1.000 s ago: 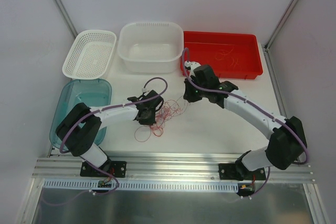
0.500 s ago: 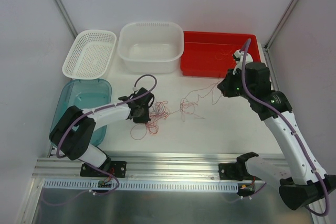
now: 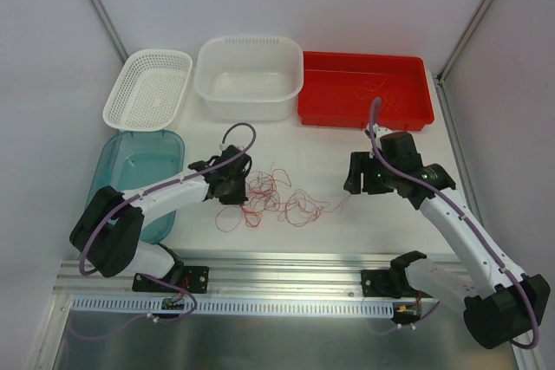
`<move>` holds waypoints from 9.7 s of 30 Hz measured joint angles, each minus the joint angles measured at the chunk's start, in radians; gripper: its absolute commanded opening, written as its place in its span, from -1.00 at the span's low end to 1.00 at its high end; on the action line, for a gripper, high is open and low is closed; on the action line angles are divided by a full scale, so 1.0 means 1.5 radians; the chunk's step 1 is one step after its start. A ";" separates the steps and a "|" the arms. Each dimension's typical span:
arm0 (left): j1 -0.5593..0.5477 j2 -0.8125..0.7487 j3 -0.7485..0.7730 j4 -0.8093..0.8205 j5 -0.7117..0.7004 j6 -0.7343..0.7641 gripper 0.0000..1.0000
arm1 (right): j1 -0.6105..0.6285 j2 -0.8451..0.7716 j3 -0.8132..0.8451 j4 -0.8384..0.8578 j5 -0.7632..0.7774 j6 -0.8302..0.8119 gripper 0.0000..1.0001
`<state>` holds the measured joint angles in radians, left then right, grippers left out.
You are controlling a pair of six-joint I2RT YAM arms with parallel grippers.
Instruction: Untangle the cables
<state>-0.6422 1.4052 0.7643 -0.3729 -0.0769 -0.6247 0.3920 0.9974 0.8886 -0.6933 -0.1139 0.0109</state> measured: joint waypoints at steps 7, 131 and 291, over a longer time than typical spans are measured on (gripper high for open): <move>-0.023 -0.002 -0.002 -0.002 0.010 0.026 -1.00 | 0.081 0.014 0.026 0.069 -0.041 -0.009 0.39; 0.092 -0.223 0.007 -0.091 0.084 0.008 0.82 | 0.166 -0.014 0.045 0.092 0.066 -0.113 0.48; 0.067 -0.086 0.194 -0.104 -0.010 0.338 0.98 | -0.069 0.496 0.146 0.013 -0.034 -0.257 0.01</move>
<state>-0.5411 1.2755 1.0557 -0.5282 -0.0914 -0.1169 0.2886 1.7412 1.1072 -0.6731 -0.1654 -0.3740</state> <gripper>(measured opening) 0.991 0.501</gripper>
